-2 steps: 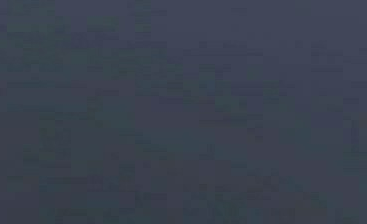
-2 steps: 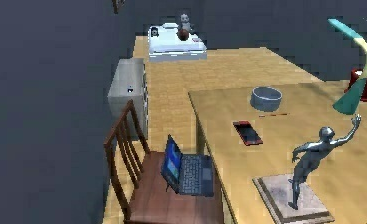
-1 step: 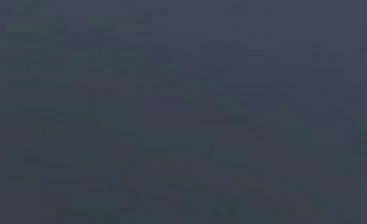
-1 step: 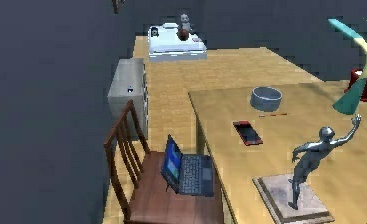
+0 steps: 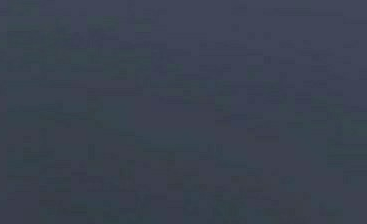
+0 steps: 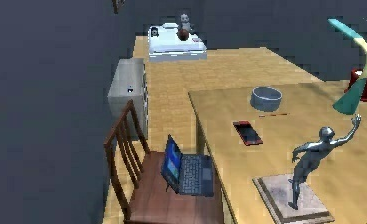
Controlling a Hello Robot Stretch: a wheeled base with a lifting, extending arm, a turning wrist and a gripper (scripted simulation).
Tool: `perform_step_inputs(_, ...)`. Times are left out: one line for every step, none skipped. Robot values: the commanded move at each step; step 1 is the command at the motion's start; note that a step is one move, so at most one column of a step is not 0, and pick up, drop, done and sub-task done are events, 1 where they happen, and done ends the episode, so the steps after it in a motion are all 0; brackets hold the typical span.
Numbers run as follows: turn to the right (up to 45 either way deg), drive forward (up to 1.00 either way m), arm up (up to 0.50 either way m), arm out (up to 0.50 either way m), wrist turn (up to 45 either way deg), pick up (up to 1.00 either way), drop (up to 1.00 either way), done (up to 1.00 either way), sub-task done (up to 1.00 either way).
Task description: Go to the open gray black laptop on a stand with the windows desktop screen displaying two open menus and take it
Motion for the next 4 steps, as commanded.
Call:
perform_step_inputs(0.0,0.0,0.0,0.36,0.0,0.0,0.0,0.0,0.0)
perform_step_inputs(0.0,0.0,0.0,0.0,45.0,0.0,0.0,0.0,0.0)
perform_step_inputs(0.0,0.0,0.0,0.0,45.0,0.0,0.0,0.0,0.0)
perform_step_inputs(0.0,0.0,0.0,0.0,45.0,0.0,0.0,0.0,0.0)
